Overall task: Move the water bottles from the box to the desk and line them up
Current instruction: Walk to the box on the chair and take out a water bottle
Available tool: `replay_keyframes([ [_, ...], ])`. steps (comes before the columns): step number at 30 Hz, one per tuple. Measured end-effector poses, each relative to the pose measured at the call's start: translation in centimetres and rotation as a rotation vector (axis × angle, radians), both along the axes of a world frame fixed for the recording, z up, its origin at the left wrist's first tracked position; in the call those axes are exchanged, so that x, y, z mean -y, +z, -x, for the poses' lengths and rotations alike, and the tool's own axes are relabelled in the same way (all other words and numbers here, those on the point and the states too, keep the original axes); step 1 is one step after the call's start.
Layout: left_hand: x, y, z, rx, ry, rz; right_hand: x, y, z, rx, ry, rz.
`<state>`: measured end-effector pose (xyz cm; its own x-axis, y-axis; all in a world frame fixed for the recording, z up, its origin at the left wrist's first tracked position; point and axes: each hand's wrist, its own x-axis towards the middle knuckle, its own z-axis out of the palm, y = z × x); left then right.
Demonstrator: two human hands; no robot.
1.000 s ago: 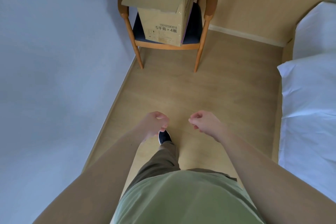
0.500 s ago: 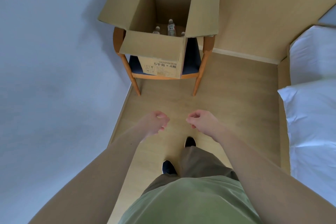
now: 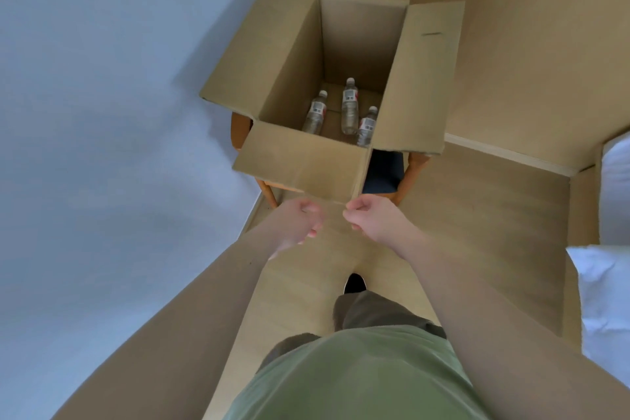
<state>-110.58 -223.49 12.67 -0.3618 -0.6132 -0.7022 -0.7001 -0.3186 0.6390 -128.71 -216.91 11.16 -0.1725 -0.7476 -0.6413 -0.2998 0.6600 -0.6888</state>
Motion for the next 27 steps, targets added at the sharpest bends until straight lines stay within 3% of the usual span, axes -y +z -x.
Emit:
replay_keyframes([
  [15,12.8,2.6,4.3,-0.085,0.116,0.066,12.4,1.8,3.8,0.014,-0.009,0.107],
  [27,25.2,-1.2,7.3,-0.096,0.037,-0.036,22.1,-0.8,5.3,-0.047,-0.176,0.006],
])
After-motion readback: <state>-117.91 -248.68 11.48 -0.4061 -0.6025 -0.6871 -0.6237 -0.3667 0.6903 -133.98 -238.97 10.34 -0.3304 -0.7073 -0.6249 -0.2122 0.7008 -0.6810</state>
